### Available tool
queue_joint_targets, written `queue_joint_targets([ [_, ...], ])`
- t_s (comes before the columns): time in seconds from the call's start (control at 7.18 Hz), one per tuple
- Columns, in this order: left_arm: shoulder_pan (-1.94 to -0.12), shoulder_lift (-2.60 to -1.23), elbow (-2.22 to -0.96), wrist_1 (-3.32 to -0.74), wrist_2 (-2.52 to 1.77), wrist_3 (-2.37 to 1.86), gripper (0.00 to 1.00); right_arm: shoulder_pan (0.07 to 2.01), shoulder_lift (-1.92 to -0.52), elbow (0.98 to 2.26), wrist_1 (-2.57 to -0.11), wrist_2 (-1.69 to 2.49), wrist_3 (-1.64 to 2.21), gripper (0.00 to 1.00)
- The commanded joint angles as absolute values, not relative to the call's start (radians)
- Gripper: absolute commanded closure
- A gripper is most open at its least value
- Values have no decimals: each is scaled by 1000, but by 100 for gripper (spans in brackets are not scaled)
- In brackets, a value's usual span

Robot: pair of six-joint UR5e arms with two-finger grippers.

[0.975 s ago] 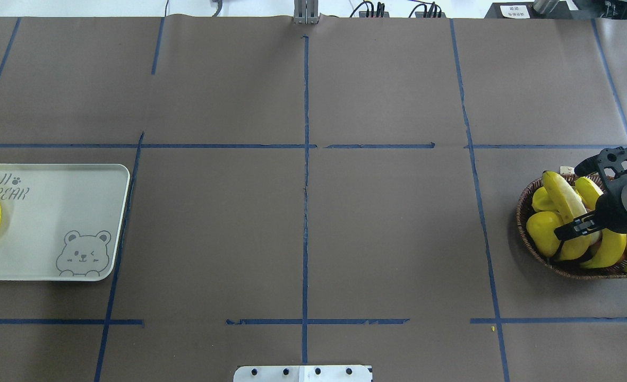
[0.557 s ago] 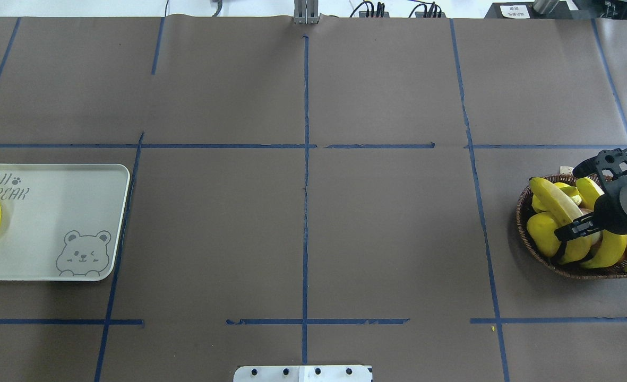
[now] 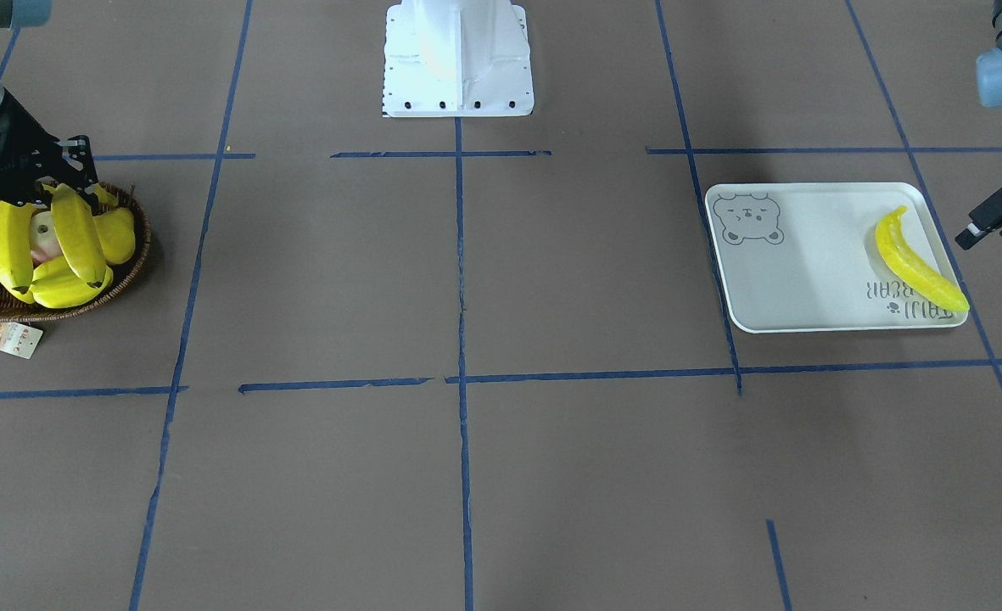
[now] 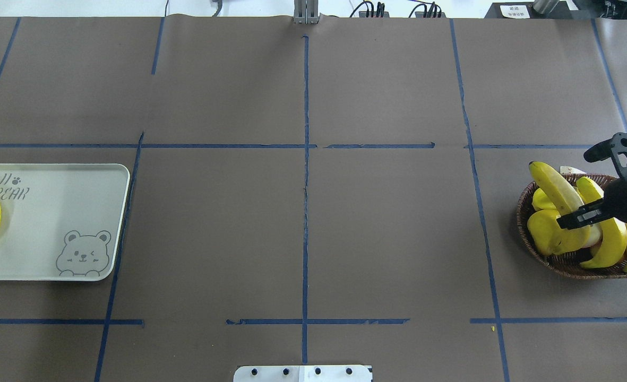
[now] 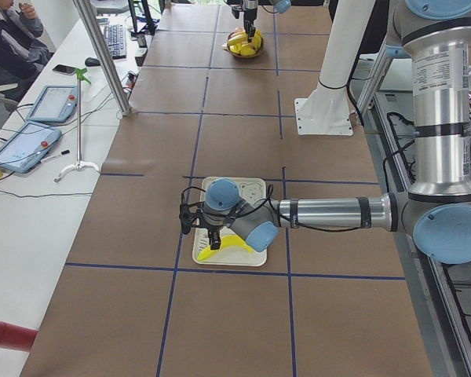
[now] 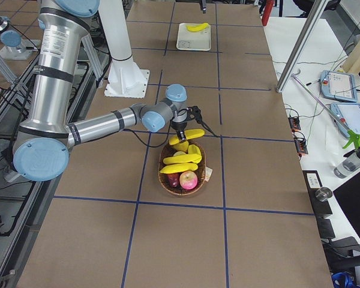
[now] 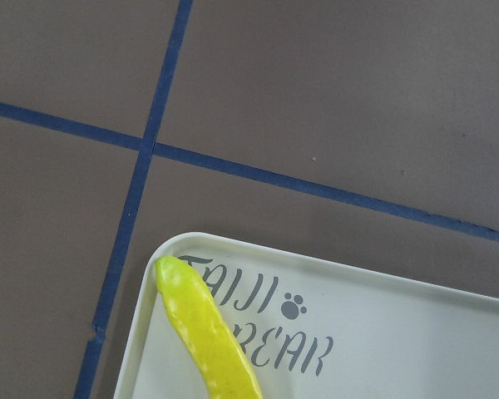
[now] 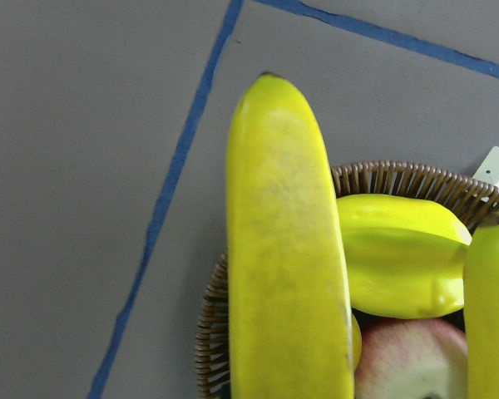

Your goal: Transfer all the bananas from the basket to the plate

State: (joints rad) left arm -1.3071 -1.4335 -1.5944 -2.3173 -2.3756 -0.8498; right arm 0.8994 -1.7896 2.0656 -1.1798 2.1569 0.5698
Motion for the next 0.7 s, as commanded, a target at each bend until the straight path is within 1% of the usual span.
queue_joint_targets([
  [0.0, -1302, -1443, -1632, -2335, -2376, -857, 0, 948, -1708, 2079, -1175, 2243, 589, 99],
  [0.14, -1286, -1443, -1655, -2414, -2381, -862, 0, 940, -1644, 2065, -1167, 2243, 717, 99],
  [0.28, -1240, -1460, -1658, -2480, -2440, -874, 0, 874, -1565, 2060, -1132, 2241, 844, 99],
  [0.56, -1179, -1602, -1678, -2502, -2477, -1139, 0, 738, -1444, 2034, -1034, 2157, 1080, 98],
])
